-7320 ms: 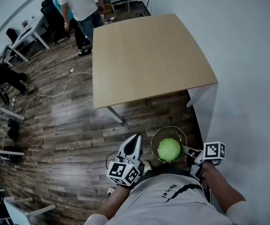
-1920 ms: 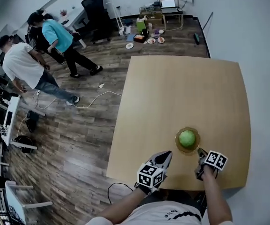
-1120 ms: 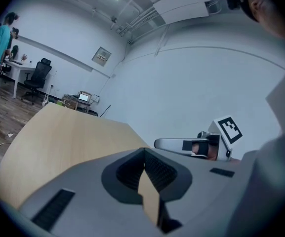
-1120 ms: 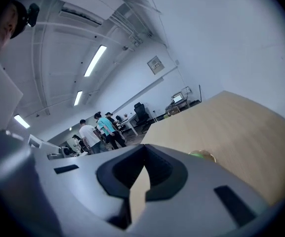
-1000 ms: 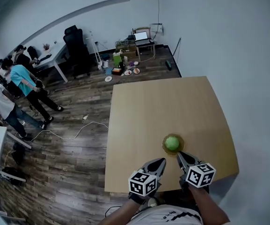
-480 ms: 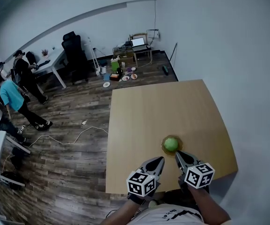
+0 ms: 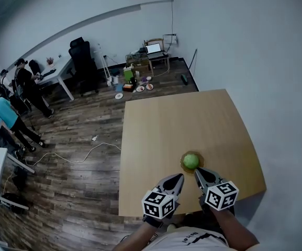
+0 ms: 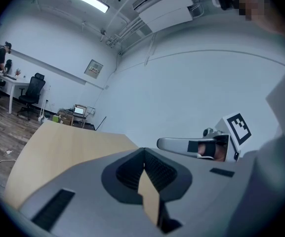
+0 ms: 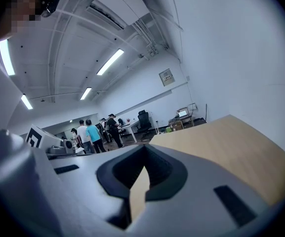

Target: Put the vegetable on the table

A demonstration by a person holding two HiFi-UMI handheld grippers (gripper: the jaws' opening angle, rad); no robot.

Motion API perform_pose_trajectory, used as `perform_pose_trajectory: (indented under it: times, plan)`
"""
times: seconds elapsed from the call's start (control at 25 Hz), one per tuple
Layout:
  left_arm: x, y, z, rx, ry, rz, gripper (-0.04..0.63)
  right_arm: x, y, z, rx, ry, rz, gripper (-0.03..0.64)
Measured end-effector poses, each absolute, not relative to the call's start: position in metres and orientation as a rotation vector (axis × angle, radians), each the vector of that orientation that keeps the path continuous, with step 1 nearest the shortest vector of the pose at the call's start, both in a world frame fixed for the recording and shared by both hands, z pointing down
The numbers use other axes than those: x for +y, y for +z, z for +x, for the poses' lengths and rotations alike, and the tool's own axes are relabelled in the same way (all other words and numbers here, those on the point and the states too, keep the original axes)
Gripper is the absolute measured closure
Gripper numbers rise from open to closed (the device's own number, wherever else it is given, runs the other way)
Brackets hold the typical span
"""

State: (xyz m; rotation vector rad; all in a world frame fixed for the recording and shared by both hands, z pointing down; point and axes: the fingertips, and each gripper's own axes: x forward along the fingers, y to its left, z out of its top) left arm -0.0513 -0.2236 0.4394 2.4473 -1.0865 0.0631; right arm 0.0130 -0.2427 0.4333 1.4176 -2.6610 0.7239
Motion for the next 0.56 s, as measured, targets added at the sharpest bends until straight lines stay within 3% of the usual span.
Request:
perform_pose_trajectory:
  times: [0.56]
  plan:
    - [-0.238, 0.437, -0.044, -1.097, 0.059, 2.417, 0.583, -0.258, 0.434, 0.023, -2.639, 0.717, 1.412, 0.603]
